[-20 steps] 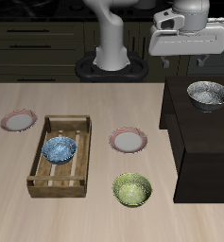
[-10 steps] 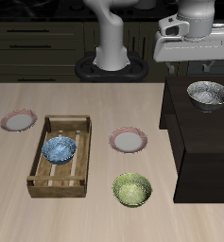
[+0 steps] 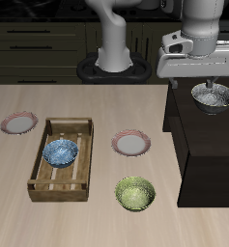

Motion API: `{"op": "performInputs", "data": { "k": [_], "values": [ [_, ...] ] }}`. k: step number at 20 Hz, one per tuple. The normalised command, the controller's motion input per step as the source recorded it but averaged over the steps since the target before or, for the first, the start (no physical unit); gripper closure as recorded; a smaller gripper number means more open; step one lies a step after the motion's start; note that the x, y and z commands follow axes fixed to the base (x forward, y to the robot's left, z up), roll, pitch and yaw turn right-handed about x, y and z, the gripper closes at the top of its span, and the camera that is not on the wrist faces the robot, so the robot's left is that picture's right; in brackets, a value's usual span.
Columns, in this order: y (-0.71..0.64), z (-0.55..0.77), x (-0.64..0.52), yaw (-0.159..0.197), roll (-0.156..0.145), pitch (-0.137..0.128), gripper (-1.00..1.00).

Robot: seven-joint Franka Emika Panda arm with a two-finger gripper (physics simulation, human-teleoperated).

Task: Place the black bowl onto the plate that is in the table center and place the green bowl onto the plate that is next to the blue bowl

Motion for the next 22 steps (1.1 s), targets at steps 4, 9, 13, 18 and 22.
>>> {"op": "performInputs", "data": {
  "k": [4, 9, 13, 18, 22],
  "values": [
    [-0.08, -0.16, 0.08, -0.002, -0.009, 0.012, -1.00],
    [-0.05, -0.30, 0.06, -0.008, 0.008, 0.033, -1.00],
    [-0.02, -0.42, 0.00, -0.008, 0.031, 0.047, 1.00],
    [0.00, -0.14, -0.10, -0.010, 0.031, -0.002, 1.00],
    [0.00, 0.11, -0.15, 0.008, 0.025, -0.035, 1.00]
  ]
}}
